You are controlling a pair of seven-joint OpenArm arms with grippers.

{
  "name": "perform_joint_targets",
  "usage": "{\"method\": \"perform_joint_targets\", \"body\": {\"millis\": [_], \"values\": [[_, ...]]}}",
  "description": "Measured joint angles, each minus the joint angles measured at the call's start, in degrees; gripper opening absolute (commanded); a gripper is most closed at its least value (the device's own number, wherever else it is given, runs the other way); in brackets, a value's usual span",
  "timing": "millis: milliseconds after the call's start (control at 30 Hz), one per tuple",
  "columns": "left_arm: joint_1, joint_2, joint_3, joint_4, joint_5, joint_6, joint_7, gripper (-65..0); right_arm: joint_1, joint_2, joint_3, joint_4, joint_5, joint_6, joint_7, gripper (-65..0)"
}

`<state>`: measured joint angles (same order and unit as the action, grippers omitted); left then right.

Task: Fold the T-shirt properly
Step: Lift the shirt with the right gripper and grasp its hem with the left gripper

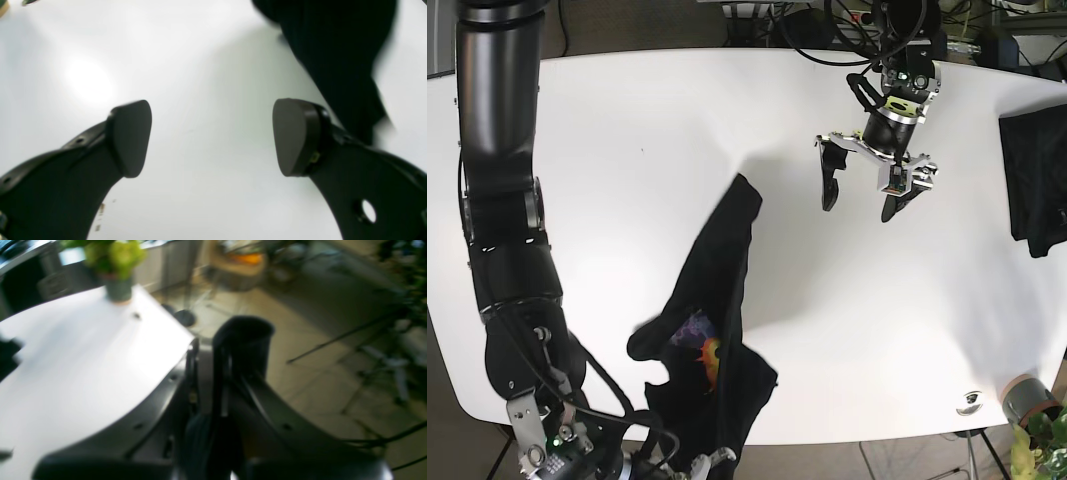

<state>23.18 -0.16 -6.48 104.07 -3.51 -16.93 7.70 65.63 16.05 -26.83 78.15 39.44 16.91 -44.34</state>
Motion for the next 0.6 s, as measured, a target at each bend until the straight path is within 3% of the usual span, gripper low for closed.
{"method": "perform_joint_targets", "body": {"millis": [133, 600], "values": [[-0.02, 0.0, 2.75, -0.02, 0.0, 0.0, 0.0, -12.5, 4.7, 0.33, -0.04, 0.11, 1.4, 0.98, 0.24, -62.8], [-6.6, 0.0, 7.21, -2.64, 0.24, 0.24, -0.02, -12.5, 6.56, 0.72, -0.15, -1.57, 1.33, 0.9, -2.1, -62.8]]}}
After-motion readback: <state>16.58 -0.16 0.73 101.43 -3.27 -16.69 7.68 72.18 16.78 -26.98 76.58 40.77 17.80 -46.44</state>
